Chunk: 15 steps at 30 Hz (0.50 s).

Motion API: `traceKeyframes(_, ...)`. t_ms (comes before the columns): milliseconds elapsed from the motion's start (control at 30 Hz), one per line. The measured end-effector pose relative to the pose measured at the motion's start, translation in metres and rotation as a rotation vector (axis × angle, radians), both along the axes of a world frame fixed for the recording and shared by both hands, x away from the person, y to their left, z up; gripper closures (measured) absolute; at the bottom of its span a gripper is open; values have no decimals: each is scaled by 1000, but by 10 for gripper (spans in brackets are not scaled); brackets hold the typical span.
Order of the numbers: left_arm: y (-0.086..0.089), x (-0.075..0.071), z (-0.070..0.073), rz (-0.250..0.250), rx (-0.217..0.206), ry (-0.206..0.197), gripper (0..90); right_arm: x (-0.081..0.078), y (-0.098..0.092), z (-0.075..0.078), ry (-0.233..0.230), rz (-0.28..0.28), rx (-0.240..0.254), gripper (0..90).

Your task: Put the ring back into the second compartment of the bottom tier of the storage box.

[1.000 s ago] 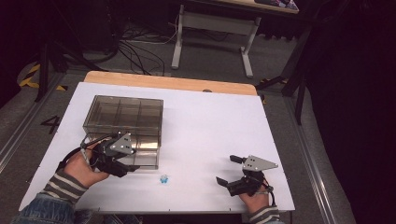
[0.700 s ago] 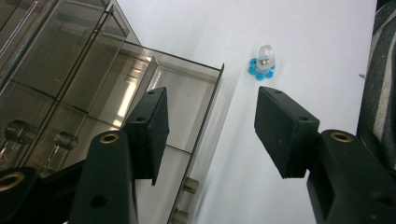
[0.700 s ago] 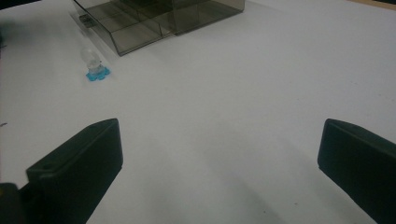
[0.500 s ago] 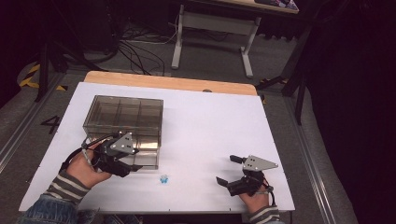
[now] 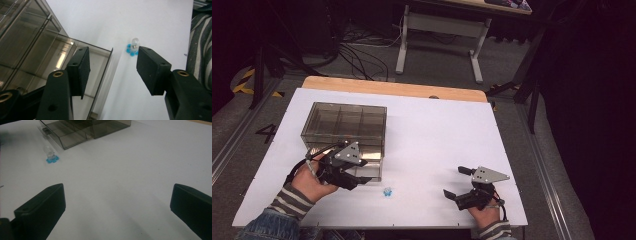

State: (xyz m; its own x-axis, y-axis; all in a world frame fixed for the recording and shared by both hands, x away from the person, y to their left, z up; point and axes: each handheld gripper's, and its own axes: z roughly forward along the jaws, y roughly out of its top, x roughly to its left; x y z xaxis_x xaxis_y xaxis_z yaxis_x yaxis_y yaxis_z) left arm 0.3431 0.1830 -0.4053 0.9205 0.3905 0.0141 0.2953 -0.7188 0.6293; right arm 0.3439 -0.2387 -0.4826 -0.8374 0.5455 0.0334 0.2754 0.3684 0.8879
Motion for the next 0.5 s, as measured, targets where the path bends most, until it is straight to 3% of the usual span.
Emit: traceKeyframes(500, -18, 2, -10, -7, -68, 47, 447, 0, 0, 0, 0, 2, -1, 7)
